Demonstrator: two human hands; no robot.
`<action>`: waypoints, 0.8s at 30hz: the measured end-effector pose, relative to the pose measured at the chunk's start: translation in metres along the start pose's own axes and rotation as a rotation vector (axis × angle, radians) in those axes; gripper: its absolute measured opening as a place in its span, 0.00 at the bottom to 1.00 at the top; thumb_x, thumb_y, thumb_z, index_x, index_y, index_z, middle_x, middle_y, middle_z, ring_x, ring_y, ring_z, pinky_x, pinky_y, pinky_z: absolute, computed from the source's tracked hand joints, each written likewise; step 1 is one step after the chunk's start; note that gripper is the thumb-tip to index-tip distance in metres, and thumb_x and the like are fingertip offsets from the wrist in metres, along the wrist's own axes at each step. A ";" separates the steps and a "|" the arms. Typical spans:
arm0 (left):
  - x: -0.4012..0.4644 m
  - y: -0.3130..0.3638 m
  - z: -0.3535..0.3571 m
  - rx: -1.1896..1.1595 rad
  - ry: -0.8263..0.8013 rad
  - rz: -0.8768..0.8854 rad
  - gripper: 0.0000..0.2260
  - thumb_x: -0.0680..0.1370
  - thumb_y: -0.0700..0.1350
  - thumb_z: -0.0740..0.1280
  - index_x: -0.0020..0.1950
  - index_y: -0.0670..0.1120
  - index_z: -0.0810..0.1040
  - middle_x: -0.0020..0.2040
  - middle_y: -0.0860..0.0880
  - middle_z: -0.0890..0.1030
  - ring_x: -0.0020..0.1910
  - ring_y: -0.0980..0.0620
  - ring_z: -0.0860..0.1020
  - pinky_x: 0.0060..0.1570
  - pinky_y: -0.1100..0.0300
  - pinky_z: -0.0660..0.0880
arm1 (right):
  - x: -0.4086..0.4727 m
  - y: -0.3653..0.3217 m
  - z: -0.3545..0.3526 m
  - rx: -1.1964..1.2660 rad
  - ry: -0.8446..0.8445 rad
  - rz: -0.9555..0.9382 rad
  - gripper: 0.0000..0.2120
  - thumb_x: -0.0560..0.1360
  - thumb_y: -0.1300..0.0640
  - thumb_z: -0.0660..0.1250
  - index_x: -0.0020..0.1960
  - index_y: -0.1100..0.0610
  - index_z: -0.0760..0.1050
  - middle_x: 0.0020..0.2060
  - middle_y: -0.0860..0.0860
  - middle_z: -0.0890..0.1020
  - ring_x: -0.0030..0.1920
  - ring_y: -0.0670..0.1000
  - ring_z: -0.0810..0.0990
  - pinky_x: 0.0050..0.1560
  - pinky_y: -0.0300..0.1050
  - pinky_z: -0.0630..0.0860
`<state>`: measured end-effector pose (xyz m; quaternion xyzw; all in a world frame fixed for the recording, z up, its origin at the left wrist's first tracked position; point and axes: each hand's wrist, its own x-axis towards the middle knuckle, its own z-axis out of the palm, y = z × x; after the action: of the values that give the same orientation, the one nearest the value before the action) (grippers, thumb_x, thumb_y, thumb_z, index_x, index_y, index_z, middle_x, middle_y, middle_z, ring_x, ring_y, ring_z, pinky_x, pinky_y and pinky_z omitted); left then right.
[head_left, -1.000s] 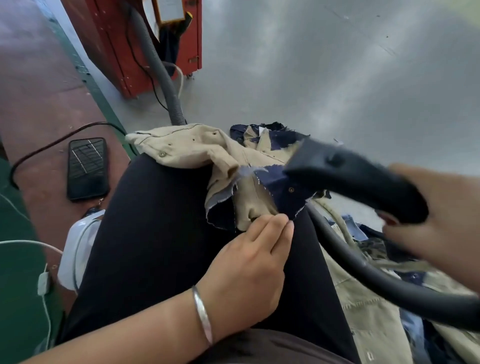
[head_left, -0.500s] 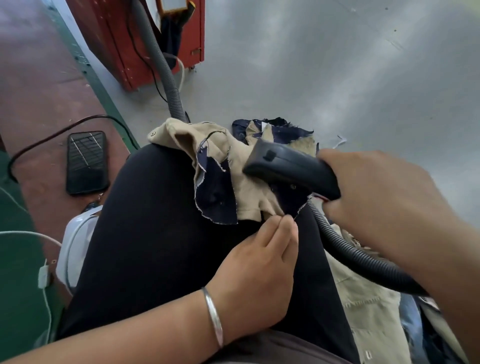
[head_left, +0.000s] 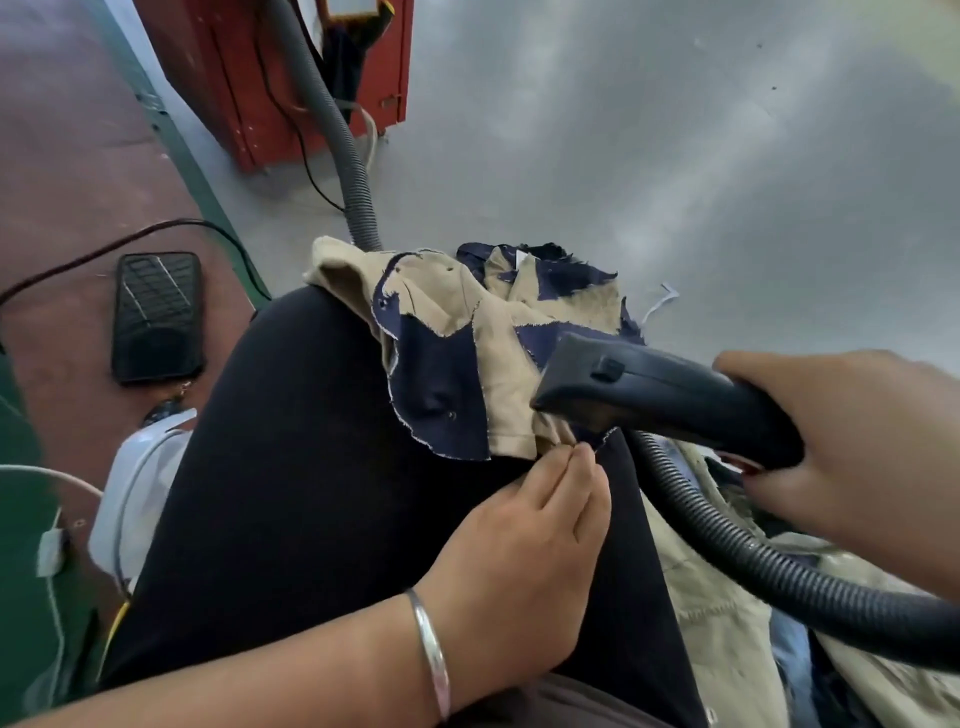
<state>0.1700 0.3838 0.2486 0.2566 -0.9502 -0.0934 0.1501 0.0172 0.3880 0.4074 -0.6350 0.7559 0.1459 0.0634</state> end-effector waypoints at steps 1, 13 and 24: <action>0.000 -0.001 0.000 0.005 0.009 0.004 0.24 0.72 0.40 0.57 0.66 0.33 0.71 0.63 0.36 0.74 0.63 0.39 0.71 0.65 0.53 0.69 | 0.001 -0.001 0.004 -0.026 -0.042 0.022 0.19 0.63 0.54 0.71 0.40 0.34 0.66 0.27 0.43 0.74 0.32 0.46 0.74 0.29 0.42 0.64; -0.001 -0.003 0.001 0.034 -0.004 -0.023 0.22 0.73 0.42 0.61 0.65 0.33 0.73 0.62 0.37 0.75 0.62 0.39 0.73 0.65 0.54 0.68 | 0.097 -0.022 -0.004 0.214 0.043 0.089 0.09 0.69 0.60 0.71 0.46 0.53 0.73 0.34 0.54 0.78 0.39 0.61 0.82 0.37 0.49 0.79; -0.002 -0.004 -0.002 -0.040 0.011 -0.041 0.23 0.71 0.43 0.61 0.64 0.36 0.75 0.62 0.39 0.76 0.62 0.43 0.74 0.62 0.58 0.70 | 0.012 0.008 -0.016 0.117 0.015 0.041 0.20 0.57 0.66 0.76 0.32 0.43 0.72 0.27 0.42 0.79 0.23 0.47 0.74 0.29 0.47 0.72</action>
<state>0.1746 0.3813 0.2492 0.2733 -0.9419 -0.1140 0.1583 0.0086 0.3734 0.4207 -0.6156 0.7765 0.0983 0.0918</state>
